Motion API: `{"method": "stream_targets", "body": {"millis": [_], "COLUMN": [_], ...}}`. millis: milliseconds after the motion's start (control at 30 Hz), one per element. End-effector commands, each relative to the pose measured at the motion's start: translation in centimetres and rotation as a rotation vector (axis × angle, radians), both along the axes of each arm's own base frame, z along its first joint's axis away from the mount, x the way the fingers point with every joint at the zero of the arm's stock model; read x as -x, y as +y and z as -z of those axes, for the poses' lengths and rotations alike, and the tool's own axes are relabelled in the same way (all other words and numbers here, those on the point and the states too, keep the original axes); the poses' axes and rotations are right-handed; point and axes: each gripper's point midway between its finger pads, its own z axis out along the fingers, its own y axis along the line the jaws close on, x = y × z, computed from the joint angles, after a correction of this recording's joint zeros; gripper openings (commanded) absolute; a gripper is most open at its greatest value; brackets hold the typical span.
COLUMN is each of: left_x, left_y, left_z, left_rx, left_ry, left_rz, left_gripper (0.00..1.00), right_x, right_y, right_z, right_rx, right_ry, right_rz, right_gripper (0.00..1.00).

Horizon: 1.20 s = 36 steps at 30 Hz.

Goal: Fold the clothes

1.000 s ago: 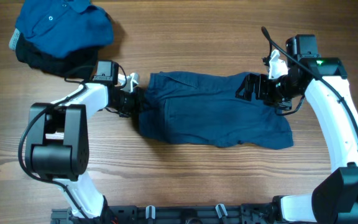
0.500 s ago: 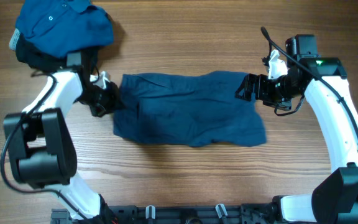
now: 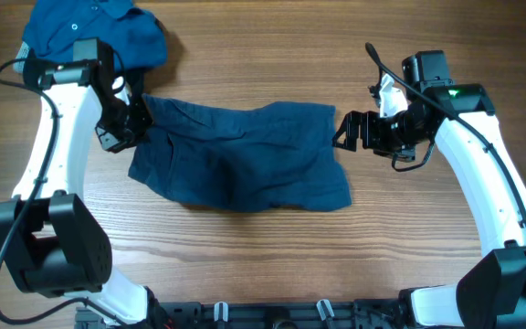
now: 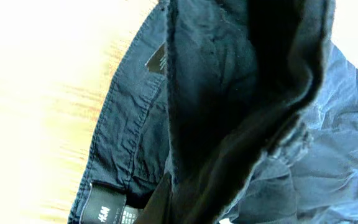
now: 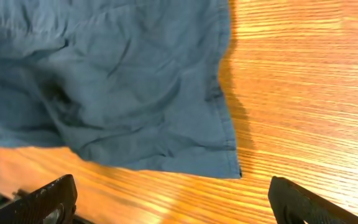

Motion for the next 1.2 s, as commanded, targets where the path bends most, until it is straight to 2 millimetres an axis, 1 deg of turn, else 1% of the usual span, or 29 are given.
{"method": "stream_targets", "body": {"millis": [0, 67, 133, 167, 200, 233, 267, 300, 333, 500, 567, 700, 767, 933, 1033, 1167], "left_x": [-0.6, -0.7, -0.6, -0.4, -0.3, -0.1, -0.2, -0.3, -0.3, -0.2, 0.1, 0.6, 0.7, 0.8, 1.1, 1.5], "left_y": [-1.7, -3.2, -5.3, -6.3, -6.9, -7.6, -8.1, -8.4, -8.4, -8.0, -7.3, -4.9, -2.8, 1.3, 2.7, 4.2], "left_z": [-2.9, -3.6, -4.1, -4.1, -4.1, -4.1, -4.0, -4.0, -4.0, -4.1, -4.0, -3.9, -3.9, -3.9, -3.8, -3.4], "left_rx": [-0.028, -0.027, -0.024, -0.023, -0.022, -0.021, -0.02, -0.019, -0.018, 0.017, 0.017, 0.014, 0.012, 0.01, 0.007, 0.009], "left_ry": [-0.071, -0.084, -0.099, -0.1, -0.1, -0.1, -0.102, -0.108, -0.111, -0.095, -0.077, -0.04, -0.027, -0.023, -0.019, -0.013], "left_rz": [0.038, 0.08, 0.14, 0.169, 0.186, 0.206, 0.221, 0.227, 0.224, 0.176, 0.155, 0.087, 0.028, -0.073, -0.075, -0.097], "left_gripper": [0.04, 0.04, 0.04, 0.08, 0.29, 0.64, 0.8, 0.93, 1.0, 1.0, 1.0, 1.0, 1.0, 1.0, 1.0, 1.0], "right_x": [-0.9, -0.9, -0.9, -0.9, -0.8, -0.7, -0.6, -0.5, -0.4, -0.2, -0.2, -0.2, -0.2, -0.3, -0.3, -0.4], "right_y": [-1.7, -2.2, -2.3, -2.3, -2.3, -2.3, -2.3, -2.3, -2.3, -2.4, -2.4, -2.4, -2.4, -2.4, -2.4, -2.4], "right_z": [-0.5, -0.4, -0.4, -0.3, -0.3, -0.3, -0.3, -0.3, -0.2, -0.2, -0.2, -0.2, -0.2, -0.2, -0.2, -0.2], "right_rx": [0.099, 0.124, 0.129, 0.129, 0.129, 0.131, 0.131, 0.132, 0.132, 0.141, 0.141, 0.141, 0.141, 0.14, 0.14, 0.14], "right_ry": [-0.04, -0.038, -0.039, -0.037, -0.033, -0.029, -0.026, -0.022, -0.02, -0.019, -0.019, -0.019, -0.019, -0.02, -0.024, -0.028], "right_rz": [0.07, 0.09, 0.09, 0.09, 0.089, 0.088, 0.087, 0.087, 0.085, 0.062, 0.062, 0.062, 0.062, 0.062, 0.061, 0.059], "right_gripper": [1.0, 1.0, 1.0, 1.0, 1.0, 1.0, 1.0, 1.0, 1.0, 1.0, 1.0, 1.0, 1.0, 1.0, 1.0, 1.0]}}
